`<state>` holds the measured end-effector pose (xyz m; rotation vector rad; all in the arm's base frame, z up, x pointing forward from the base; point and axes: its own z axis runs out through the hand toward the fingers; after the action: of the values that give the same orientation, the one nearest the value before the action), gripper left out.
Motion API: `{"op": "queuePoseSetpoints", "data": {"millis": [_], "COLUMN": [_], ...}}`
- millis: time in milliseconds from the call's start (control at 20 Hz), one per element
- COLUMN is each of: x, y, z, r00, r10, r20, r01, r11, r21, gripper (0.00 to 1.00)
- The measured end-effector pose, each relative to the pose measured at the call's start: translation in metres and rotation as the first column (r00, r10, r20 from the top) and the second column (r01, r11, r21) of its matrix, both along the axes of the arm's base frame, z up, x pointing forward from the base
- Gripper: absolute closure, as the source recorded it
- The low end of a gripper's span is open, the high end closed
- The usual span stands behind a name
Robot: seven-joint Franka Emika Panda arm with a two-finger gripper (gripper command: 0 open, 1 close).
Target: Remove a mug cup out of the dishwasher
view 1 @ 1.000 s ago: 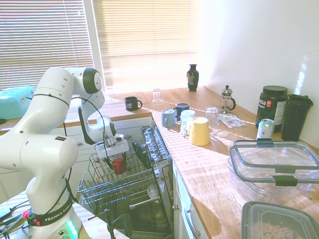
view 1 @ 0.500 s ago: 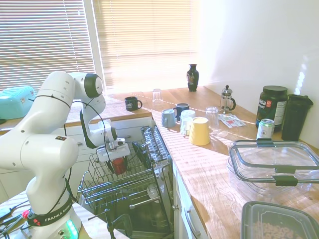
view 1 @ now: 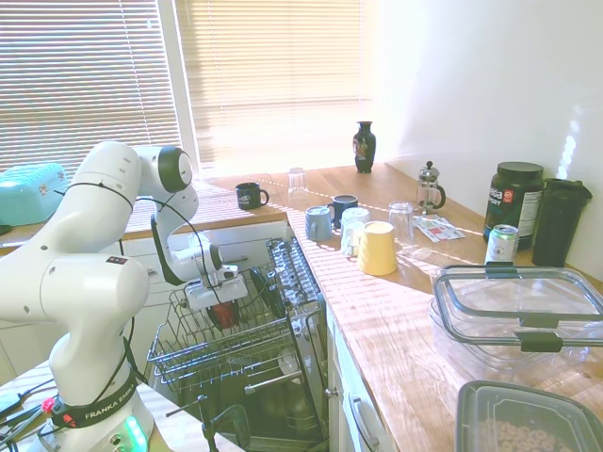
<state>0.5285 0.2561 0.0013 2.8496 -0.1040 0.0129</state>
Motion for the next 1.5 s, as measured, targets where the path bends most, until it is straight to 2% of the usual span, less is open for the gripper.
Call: {"op": "queuePoseSetpoints", "data": {"millis": [1100, 1300, 1500], "x": [0.016, 0.018, 0.019], "y": [-0.005, -0.002, 0.000], "z": [0.010, 0.033, 0.085], "r00": [0.999, 0.999, 0.999], "r10": [-0.034, -0.038, -0.042], "r20": [-0.021, -0.018, 0.017], "r01": [0.033, 0.037, 0.042], "r11": [0.999, 0.999, 0.999], "r21": [-0.032, -0.034, -0.010], "gripper": [1.00, 1.00, 1.00]}}
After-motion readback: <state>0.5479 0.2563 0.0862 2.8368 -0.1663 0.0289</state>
